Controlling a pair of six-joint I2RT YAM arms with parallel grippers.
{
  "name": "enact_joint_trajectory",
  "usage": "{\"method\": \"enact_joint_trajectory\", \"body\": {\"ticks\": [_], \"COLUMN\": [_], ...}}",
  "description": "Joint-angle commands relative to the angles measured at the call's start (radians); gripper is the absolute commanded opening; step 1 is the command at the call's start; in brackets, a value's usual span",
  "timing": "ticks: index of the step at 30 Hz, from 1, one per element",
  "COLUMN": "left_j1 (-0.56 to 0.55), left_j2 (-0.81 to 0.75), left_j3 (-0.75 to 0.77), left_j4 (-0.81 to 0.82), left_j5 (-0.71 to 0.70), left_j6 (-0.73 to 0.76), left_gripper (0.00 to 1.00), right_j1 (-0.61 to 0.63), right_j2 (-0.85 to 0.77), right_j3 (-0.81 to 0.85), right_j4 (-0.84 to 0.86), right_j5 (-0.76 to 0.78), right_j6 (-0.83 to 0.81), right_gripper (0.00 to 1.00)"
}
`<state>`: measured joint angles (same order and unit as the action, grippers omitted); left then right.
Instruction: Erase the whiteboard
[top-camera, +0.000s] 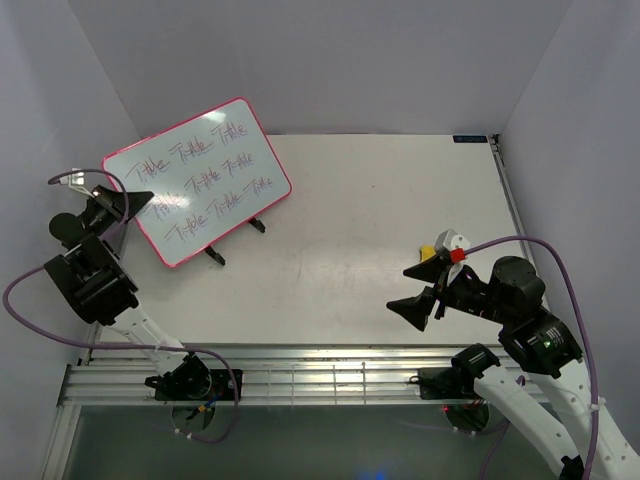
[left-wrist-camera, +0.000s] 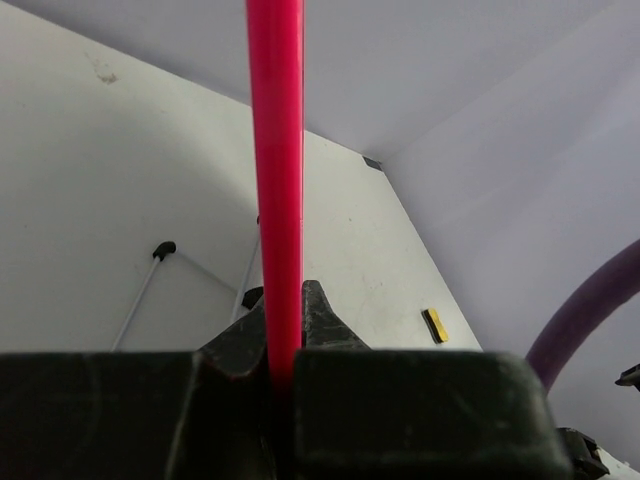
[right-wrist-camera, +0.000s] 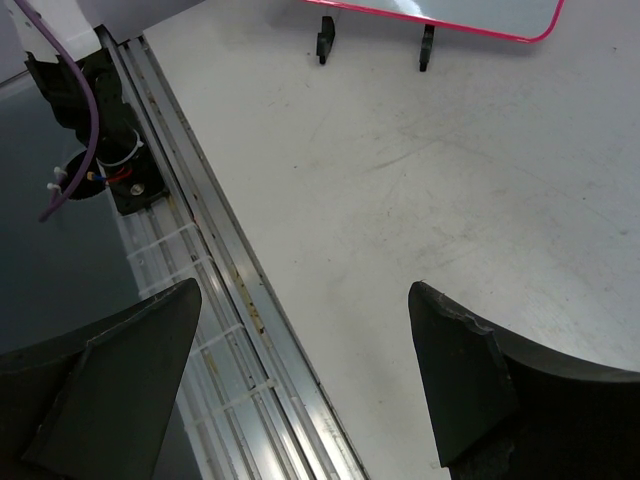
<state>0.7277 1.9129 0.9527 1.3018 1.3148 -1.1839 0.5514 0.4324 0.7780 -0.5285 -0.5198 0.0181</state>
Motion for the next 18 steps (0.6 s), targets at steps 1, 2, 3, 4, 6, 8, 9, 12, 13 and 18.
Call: {"method": "enact_joint_trajectory", "body": {"ticks": [1,2,3,4,6,8,9,12,13,18], "left_j1": [-0.022,-0.027,-0.031,-0.049,-0.076,-0.138,-0.164,-0.314,-0.342,-0.455], "left_j2": [-0.136,-0.144,-0.152,-0.172,-0.196,-0.256,-0.285,-0.425,-0.46,-0.677], "left_j3": [0.049,0.047,0.047,0.052,0.057,0.055,0.052,0.023,0.012,-0.153], "left_j4": [0.228,0.226,0.228,0.226,0.218,0.15,0.107,-0.184,-0.332,-0.623], "left_j5": [-0.121,-0.126,-0.13,-0.132,-0.138,-0.153,-0.161,-0.227,-0.25,-0.384], "left_j6": [-0.077,-0.082,-0.086,-0.091,-0.097,-0.079,-0.025,0.167,0.205,0.241], "left_gripper": [0.0,0.0,0.0,0.0,0.0,0.0,0.0,0.0,0.0,0.0], "right_j1": [0.005,0.005,0.007,0.007,0.007,0.007,0.007,0.007,0.007,0.005], "right_j2": [0.003,0.003,0.002,0.002,0.003,0.011,0.015,0.034,0.04,0.138], "right_j3": [0.033,0.035,0.035,0.033,0.018,-0.003,-0.008,-0.01,-0.011,0.003], "right_j4": [-0.002,-0.005,-0.007,-0.008,0.002,0.022,0.028,0.042,0.047,0.056], "right_j5": [0.015,0.021,0.029,0.046,0.073,0.145,0.17,0.298,0.369,0.694], "right_j6": [-0.012,-0.014,-0.014,-0.012,0.002,0.032,0.055,0.16,0.208,0.272], "right_gripper": [0.9,0.9,0.9,0.9,0.9,0.9,0.9,0.9,0.9,0.9]}}
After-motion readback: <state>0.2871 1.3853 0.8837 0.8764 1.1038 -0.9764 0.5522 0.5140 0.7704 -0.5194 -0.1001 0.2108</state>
